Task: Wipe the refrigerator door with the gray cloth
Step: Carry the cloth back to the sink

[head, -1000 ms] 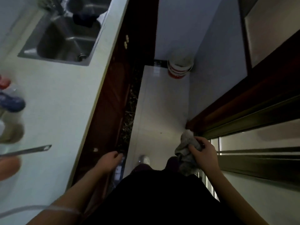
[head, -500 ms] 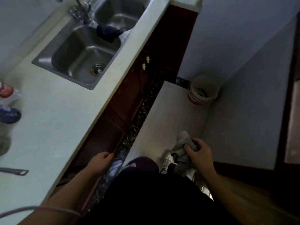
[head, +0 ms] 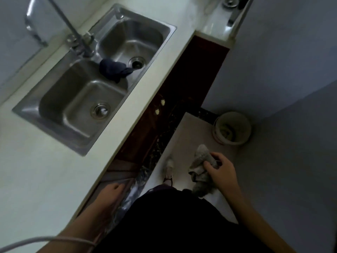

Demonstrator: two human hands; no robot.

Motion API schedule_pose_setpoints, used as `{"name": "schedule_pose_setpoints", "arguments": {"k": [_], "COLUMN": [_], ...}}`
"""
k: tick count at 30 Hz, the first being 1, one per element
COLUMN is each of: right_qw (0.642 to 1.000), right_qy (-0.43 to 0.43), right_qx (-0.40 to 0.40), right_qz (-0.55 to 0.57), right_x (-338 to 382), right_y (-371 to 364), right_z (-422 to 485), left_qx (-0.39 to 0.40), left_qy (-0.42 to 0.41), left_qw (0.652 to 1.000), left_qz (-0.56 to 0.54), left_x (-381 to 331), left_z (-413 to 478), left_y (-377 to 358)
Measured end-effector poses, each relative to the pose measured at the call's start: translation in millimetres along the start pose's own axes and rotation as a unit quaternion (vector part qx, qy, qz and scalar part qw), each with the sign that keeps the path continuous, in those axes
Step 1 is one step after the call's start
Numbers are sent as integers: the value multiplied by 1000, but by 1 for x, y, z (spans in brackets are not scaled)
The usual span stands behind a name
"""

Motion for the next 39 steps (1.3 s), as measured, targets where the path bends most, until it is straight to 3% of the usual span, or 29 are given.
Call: {"name": "schedule_pose_setpoints", "arguments": {"k": [8,14,21,27,33,39], "right_qw": [988,989,999,996,985,975], "right_qy": [-71,-81,-24,47,145,212], "right_qx": [-134,-115,-41,76,98,53], "right_qz": [26,39,4,-9,-3,-27], "right_x": [17,32,85,153,213,283], "right_y": [64,104,153,170,158,148], "right_z": [76,165,288,370,423,475], "left_qx": [52,27,-24,-68,-98,-121], "left_qy": [-111,-148,-43,0,-3,-36], "left_qw": [986,983,998,997,994,989], "left_qz": [114,102,48,-34,-52,-71], "left_x": [-216,-327,-360,-380,-417,-452], "left_z": [89,130,151,148,155,169], "left_y": [58,82,89,101,115,154]}}
Point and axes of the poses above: each hand's wrist, its own z-axis towards the middle knuckle, its own y-axis out of the back of the hand, x = y × z, the point moved 3 cm from there along z, towards the middle knuckle, and after that the axes turned 1 degree about x, right-handed, at the moved point
